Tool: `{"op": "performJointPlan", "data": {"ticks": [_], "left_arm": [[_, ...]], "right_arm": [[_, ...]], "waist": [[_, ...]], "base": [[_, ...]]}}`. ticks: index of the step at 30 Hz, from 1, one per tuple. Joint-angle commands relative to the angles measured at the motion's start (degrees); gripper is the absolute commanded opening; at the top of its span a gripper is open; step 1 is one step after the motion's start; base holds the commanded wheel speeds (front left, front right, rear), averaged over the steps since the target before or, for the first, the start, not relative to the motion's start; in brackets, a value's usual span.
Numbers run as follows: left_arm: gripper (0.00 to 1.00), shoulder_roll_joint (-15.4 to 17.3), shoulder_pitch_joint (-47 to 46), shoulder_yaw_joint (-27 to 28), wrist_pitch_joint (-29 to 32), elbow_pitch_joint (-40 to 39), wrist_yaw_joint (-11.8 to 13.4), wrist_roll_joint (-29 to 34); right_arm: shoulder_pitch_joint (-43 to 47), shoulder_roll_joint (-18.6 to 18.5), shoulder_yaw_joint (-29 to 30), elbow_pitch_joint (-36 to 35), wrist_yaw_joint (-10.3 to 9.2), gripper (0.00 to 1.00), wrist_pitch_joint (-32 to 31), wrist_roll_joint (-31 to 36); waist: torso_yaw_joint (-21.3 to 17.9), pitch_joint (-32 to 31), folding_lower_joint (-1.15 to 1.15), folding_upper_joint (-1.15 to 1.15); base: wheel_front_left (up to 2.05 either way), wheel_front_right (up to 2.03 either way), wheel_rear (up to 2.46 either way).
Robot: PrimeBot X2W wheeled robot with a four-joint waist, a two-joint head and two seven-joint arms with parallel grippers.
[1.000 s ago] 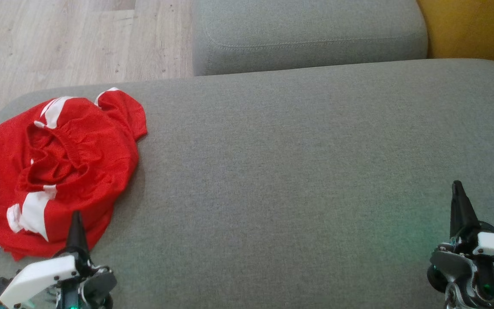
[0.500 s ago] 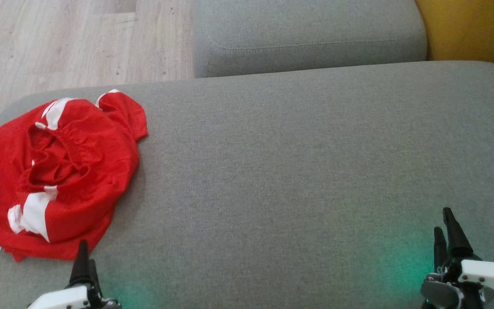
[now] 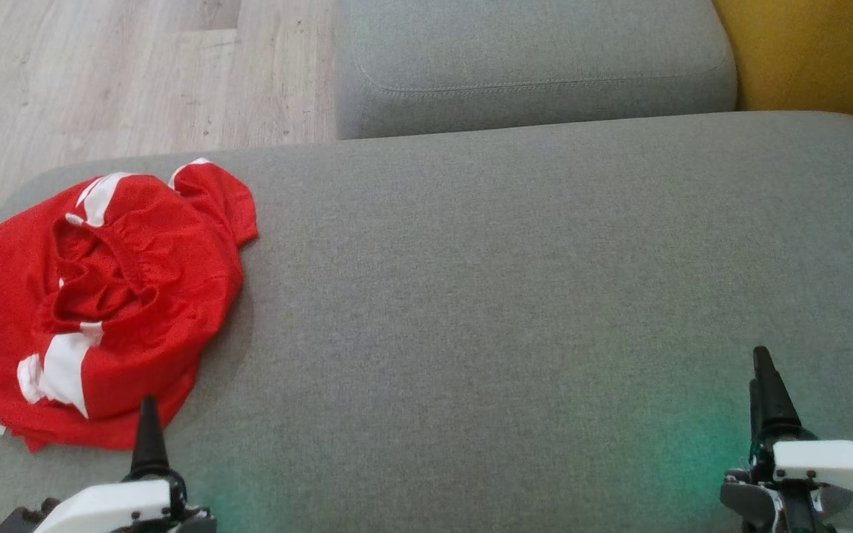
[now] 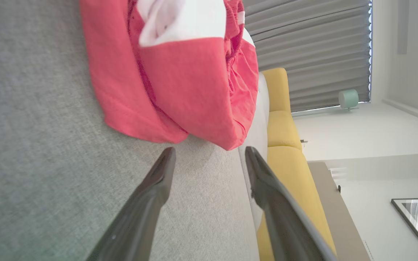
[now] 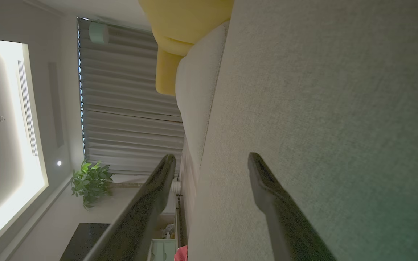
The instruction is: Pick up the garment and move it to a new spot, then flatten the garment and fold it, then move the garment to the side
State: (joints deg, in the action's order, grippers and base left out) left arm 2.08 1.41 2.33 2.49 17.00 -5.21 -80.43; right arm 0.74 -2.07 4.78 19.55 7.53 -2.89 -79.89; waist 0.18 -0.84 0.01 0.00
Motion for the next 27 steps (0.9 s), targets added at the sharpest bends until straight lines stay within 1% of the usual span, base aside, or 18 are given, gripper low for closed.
{"op": "performJointPlan", "data": {"ticks": [1, 7, 16, 27], "left_arm": [[1.00, 0.38, -1.27, -0.17, -0.58, -2.67, 0.38, 2.32], [1.00, 0.40, -0.89, -1.00, -1.41, -3.79, 1.20, 6.08], [1.00, 0.44, -0.19, -2.45, -2.93, -5.02, 2.40, 12.73], [1.00, 0.49, 0.58, -4.19, -4.77, -6.28, 3.53, 20.57]], "right_arm": [[-1.86, -0.32, -0.68, -2.52, -0.01, 1.00, 0.85, 2.59], [-1.57, -0.35, -1.47, -3.21, -0.01, 1.00, 1.69, 6.16], [-1.28, -0.39, -2.96, -4.33, -0.01, 1.00, 3.22, 13.96], [-0.83, -0.44, -4.47, -5.54, -0.02, 1.00, 5.07, 21.73]], "waist": [[0.03, -0.12, -0.01, 0.00], [0.07, -0.46, -0.01, 0.00], [0.12, -1.23, -0.01, 0.00], [0.42, -2.15, -0.01, 0.00]], "base": [[0.00, 0.00, 0.00], [0.00, 0.00, 0.00], [0.00, 0.00, 0.00], [0.00, 0.00, 0.00]]}}
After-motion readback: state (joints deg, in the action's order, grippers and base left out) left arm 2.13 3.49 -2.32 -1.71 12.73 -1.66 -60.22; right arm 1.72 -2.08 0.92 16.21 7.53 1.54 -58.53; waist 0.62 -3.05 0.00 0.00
